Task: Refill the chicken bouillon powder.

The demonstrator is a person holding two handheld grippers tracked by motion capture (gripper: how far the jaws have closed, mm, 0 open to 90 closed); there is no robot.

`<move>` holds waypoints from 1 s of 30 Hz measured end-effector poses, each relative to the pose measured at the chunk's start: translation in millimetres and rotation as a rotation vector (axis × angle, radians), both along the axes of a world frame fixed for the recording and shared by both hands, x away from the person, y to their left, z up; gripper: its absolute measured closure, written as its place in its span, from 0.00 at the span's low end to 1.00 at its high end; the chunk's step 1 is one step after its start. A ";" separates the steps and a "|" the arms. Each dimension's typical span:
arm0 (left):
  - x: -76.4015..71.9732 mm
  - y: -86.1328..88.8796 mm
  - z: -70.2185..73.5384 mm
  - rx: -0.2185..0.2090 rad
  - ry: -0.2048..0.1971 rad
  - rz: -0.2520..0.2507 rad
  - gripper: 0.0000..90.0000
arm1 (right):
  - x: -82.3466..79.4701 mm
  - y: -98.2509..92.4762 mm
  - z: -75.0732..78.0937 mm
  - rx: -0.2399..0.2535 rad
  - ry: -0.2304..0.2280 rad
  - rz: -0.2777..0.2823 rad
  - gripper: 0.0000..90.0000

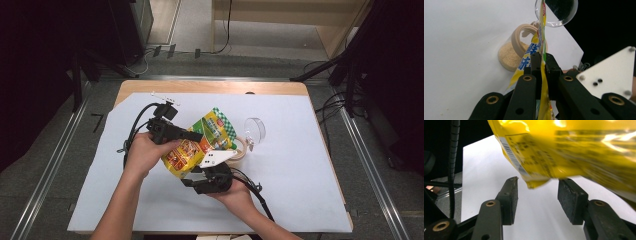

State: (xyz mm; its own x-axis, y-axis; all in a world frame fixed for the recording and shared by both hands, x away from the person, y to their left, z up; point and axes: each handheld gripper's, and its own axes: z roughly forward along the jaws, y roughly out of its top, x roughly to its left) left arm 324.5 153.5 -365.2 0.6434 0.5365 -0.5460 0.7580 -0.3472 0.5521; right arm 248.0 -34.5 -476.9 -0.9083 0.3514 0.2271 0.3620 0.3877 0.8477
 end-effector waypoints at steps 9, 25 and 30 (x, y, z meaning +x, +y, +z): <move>-2.7 8.2 -11.1 -0.029 0.024 -0.006 0.98 | -1.1 -7.4 -6.5 -0.019 0.008 -0.019 0.58; -4.0 21.1 -23.6 -0.081 0.050 -0.003 0.99 | -1.8 -12.7 -4.2 -0.036 0.003 -0.016 0.58; -3.4 30.5 -22.6 -0.100 0.042 0.018 0.99 | -3.8 -15.3 -1.9 -0.044 -0.010 -0.021 0.57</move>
State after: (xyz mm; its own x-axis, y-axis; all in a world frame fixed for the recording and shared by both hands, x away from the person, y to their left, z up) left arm 321.2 184.1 -387.8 0.6096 0.4895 -0.6235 0.7868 -0.2780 0.5510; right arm 244.2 -49.8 -478.9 -0.9028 0.3800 0.2014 0.3617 0.4174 0.8337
